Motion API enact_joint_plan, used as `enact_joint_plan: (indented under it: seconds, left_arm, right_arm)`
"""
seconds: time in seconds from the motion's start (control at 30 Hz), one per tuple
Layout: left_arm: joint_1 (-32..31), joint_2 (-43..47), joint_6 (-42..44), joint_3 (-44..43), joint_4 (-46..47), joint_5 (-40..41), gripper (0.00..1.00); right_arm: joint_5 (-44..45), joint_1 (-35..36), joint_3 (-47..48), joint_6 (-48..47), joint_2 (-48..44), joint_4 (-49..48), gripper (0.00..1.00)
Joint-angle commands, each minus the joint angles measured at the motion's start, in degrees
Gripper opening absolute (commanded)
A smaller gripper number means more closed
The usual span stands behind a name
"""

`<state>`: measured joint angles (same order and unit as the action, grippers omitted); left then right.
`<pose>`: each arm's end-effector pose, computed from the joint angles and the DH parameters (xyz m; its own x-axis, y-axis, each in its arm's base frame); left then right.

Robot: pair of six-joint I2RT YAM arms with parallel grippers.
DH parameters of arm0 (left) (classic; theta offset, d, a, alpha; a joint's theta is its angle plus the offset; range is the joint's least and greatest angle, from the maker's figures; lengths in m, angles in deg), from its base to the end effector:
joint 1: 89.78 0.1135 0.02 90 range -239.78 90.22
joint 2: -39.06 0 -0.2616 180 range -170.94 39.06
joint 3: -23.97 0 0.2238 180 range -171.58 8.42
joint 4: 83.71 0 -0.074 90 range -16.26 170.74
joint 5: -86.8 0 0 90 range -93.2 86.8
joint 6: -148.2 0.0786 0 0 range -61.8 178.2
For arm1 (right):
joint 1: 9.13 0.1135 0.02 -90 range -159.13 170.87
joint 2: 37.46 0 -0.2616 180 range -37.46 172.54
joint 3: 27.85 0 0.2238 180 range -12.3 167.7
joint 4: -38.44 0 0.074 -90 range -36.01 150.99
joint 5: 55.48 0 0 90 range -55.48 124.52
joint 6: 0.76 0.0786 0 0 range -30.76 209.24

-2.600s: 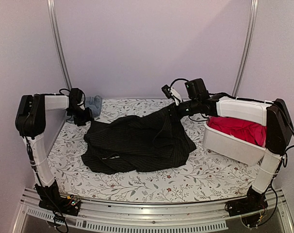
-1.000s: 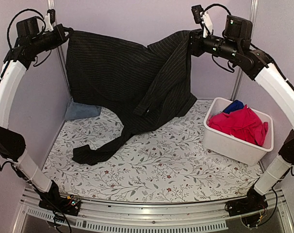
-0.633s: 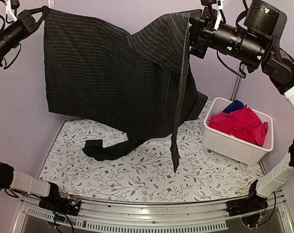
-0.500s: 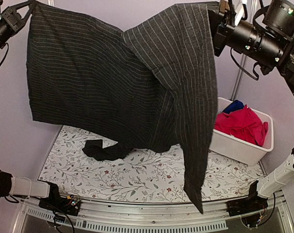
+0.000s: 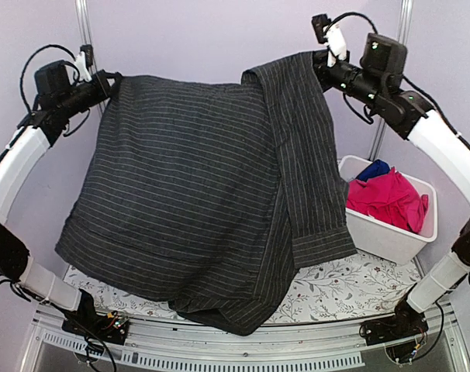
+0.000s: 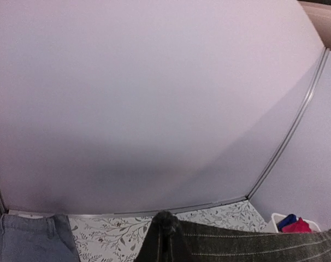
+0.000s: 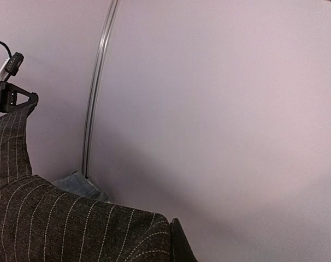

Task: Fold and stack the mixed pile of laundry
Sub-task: Flatten out the crumpled shirt at the center of the board.

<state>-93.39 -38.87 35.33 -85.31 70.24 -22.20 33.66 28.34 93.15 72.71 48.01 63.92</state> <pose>0.3019 -0.0447 0.4995 -0.0639 -0.3642 -0.9291 0.3888 0.8484 -0.3593 0.2626 0.2027 0.5310 0.3092 -0.1215 -0.9432 -0.5550 0.7824 -0.2827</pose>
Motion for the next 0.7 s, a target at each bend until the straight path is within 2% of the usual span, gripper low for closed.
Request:
enact_joint_plan:
  seconds: [0.0,0.13,0.17,0.2,0.23,0.27,0.33,0.37,0.4,0.43,0.47,0.57,0.67]
  left_arm:
    - [0.1,-6.7,0.1,8.1,9.3,4.6,0.00]
    - [0.1,-19.3,-0.1,8.4,13.3,7.7,0.00]
    - [0.1,-22.7,-0.6,7.2,13.4,8.9,0.00]
    - [0.3,-25.9,-0.9,5.2,13.9,9.2,0.00]
    - [0.3,-29.5,-0.6,2.6,13.6,10.2,0.00]
    - [0.4,-33.0,-0.5,-1.1,11.7,11.5,0.07]
    - [0.8,-39.7,-0.7,-10.0,4.2,11.8,0.45]
    - [1.0,-42.5,-0.7,-14.5,-0.3,12.9,0.54]
    - [1.0,-44.8,-0.9,-18.3,-4.6,14.3,0.60]
    - [1.0,-45.9,-0.8,-20.1,-7.0,15.0,0.69]
    - [1.0,-46.0,-0.7,-20.3,-8.2,15.8,0.73]
    - [0.9,-43.5,-0.7,-16.8,-7.8,16.6,0.79]
    - [0.2,-40.7,-0.5,-12.5,-7.6,16.0,0.80]
  right_arm:
    - [-6.4,-7.1,-0.5,4.5,10.9,-2.8,0.00]
    - [-2.3,-10.6,10.9,2.4,26.0,-0.7,0.02]
    - [-1.3,-11.0,15.0,2.0,30.5,0.2,0.08]
    - [1.2,-11.2,19.0,1.3,33.9,0.9,0.21]
    - [3.5,-11.4,21.5,0.9,39.2,0.6,0.42]
    - [5.4,-11.6,22.3,0.9,41.5,-0.3,0.65]
    - [9.7,-11.6,25.1,2.0,45.5,1.6,0.86]
    - [10.1,-11.5,25.7,1.6,46.4,3.4,0.91]
    - [10.0,-11.4,24.1,1.3,46.8,3.8,0.95]
    - [10.5,-11.3,22.0,0.7,46.1,3.7,0.98]
    - [11.2,-11.2,20.4,-0.1,44.9,4.3,0.99]
    - [15.4,-10.8,18.2,-1.8,43.5,7.1,0.99]
    - [19.4,-10.6,18.0,-1.2,43.1,10.2,0.99]
